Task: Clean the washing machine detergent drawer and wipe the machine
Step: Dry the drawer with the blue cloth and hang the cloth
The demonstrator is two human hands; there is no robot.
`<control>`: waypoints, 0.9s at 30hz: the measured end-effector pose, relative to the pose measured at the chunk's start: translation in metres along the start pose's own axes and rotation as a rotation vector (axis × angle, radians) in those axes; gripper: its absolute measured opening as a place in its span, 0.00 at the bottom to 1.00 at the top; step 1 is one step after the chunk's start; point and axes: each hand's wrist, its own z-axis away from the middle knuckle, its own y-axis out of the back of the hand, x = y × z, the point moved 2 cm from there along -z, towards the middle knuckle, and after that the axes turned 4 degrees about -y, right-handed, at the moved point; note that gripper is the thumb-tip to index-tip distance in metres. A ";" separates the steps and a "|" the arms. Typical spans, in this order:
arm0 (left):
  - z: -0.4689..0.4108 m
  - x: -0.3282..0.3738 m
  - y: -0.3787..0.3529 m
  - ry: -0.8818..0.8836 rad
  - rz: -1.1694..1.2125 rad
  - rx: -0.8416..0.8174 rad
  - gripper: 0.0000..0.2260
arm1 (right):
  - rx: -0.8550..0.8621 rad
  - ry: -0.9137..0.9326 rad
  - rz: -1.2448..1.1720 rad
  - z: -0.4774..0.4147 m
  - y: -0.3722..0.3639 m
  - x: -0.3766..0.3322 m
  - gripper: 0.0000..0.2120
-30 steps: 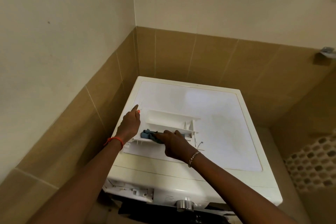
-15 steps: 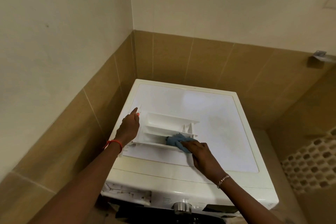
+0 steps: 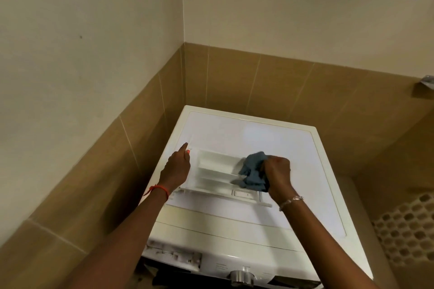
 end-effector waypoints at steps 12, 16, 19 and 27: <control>0.000 0.001 0.001 0.047 0.209 -0.020 0.19 | -0.390 0.715 0.762 0.058 -0.129 0.029 0.21; 0.000 0.001 0.001 0.029 0.212 -0.020 0.19 | -0.242 0.713 0.953 0.046 -0.139 0.045 0.33; 0.000 0.001 0.001 0.027 0.198 -0.018 0.19 | -0.257 0.697 0.932 0.042 -0.139 0.048 0.36; 0.002 0.002 0.002 -0.003 0.134 -0.007 0.20 | -0.175 0.545 0.933 0.019 -0.104 0.061 0.40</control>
